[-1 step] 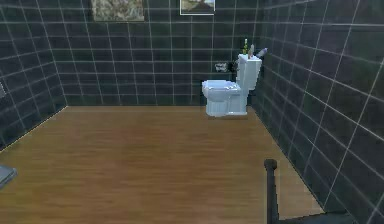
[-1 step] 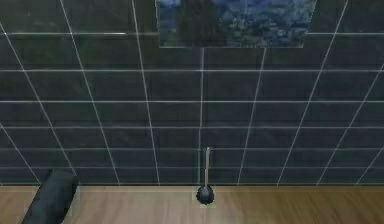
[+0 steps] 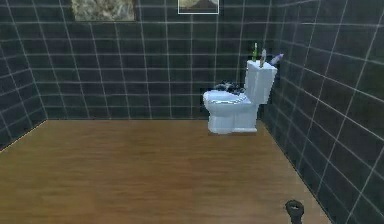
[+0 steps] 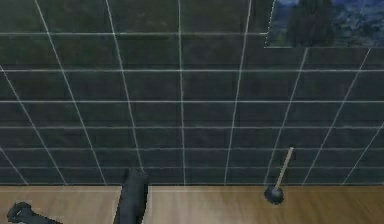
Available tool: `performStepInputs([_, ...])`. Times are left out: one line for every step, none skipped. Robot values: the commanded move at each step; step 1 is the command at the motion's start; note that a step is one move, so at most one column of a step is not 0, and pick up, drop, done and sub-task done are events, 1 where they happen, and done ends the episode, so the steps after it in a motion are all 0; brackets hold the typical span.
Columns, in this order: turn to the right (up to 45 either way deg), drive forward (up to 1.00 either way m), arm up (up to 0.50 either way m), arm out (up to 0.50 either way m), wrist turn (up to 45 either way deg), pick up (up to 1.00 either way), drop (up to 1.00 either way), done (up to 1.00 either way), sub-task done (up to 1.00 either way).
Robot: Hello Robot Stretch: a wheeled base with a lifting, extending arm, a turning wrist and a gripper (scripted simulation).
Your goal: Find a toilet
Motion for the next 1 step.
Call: performStepInputs([3.0, 0.00, 0.00, 0.00, 0.0, 0.00, 0.00, 0.00, 0.00])
